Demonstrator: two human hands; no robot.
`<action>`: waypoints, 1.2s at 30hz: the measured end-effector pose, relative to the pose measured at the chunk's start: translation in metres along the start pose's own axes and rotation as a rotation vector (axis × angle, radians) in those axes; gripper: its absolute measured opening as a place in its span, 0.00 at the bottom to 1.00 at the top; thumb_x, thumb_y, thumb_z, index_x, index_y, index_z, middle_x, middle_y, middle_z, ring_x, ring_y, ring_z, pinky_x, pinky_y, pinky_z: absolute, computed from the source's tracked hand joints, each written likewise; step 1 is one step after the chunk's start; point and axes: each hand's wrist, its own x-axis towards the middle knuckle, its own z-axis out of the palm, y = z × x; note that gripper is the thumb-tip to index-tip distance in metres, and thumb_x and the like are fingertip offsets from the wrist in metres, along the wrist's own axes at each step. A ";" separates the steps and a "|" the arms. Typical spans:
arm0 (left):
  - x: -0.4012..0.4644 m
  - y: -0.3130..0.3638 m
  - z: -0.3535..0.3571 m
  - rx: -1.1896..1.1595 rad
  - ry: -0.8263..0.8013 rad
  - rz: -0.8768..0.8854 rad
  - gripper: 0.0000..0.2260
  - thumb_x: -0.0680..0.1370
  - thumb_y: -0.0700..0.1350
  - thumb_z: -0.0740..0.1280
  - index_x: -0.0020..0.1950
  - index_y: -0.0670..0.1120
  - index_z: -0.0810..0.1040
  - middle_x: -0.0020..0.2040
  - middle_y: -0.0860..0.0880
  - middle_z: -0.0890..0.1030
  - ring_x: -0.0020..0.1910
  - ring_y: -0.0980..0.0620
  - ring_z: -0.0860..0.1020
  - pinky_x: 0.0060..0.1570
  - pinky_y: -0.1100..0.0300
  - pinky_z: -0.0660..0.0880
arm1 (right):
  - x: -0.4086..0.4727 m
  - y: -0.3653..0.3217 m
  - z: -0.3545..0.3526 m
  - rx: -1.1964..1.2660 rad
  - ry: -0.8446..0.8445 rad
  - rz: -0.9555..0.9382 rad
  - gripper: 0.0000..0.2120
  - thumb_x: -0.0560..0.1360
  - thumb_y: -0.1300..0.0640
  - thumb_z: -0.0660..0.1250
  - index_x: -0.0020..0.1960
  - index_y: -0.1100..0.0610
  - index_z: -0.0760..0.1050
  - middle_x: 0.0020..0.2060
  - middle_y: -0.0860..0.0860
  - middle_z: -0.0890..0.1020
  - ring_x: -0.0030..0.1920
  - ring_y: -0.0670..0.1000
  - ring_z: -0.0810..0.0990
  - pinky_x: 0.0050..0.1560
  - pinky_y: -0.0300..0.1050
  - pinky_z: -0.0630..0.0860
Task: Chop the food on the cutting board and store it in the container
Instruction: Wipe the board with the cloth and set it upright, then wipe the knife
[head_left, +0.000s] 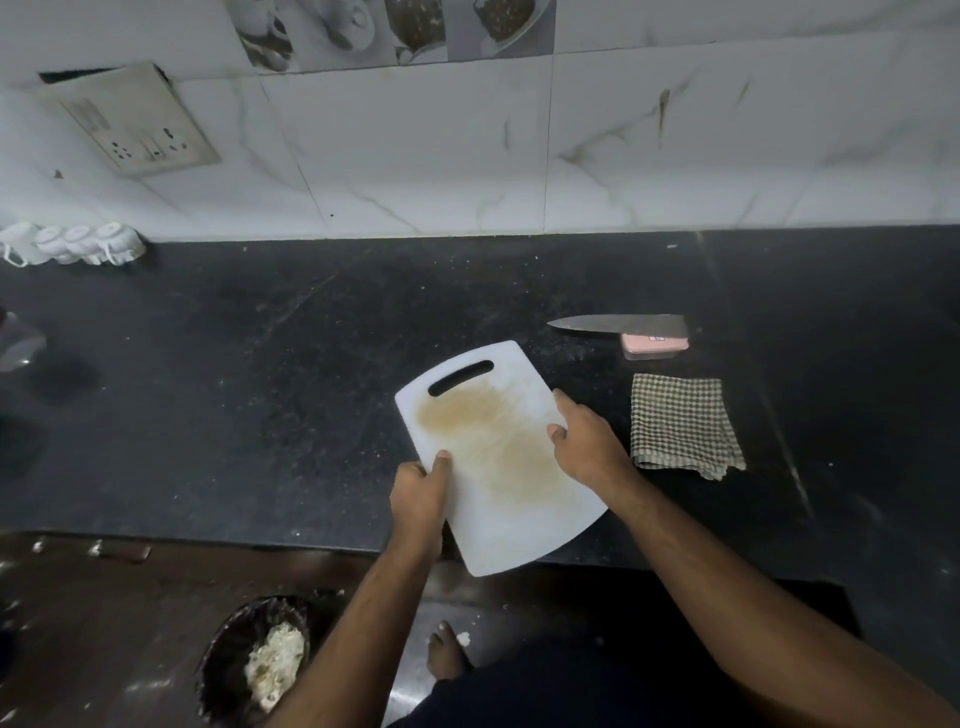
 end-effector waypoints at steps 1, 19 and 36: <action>-0.001 -0.001 0.002 -0.058 -0.009 -0.028 0.14 0.83 0.53 0.67 0.55 0.42 0.74 0.55 0.43 0.81 0.50 0.45 0.81 0.46 0.49 0.79 | 0.004 0.000 -0.001 -0.005 -0.006 -0.015 0.27 0.85 0.57 0.59 0.81 0.54 0.56 0.75 0.57 0.68 0.74 0.59 0.67 0.71 0.53 0.67; -0.056 0.003 0.044 -0.446 -0.193 -0.310 0.15 0.88 0.44 0.55 0.65 0.35 0.73 0.45 0.36 0.85 0.42 0.39 0.86 0.38 0.50 0.84 | 0.006 0.007 0.028 -0.319 -0.171 -0.301 0.36 0.79 0.32 0.58 0.82 0.43 0.52 0.82 0.49 0.46 0.81 0.59 0.41 0.76 0.67 0.44; -0.075 0.051 0.072 -0.210 -0.257 -0.016 0.18 0.86 0.50 0.61 0.45 0.41 0.81 0.40 0.40 0.86 0.36 0.44 0.86 0.28 0.60 0.77 | 0.027 0.033 -0.006 -0.255 -0.070 -0.377 0.29 0.82 0.42 0.61 0.79 0.50 0.62 0.80 0.50 0.58 0.79 0.54 0.57 0.76 0.60 0.57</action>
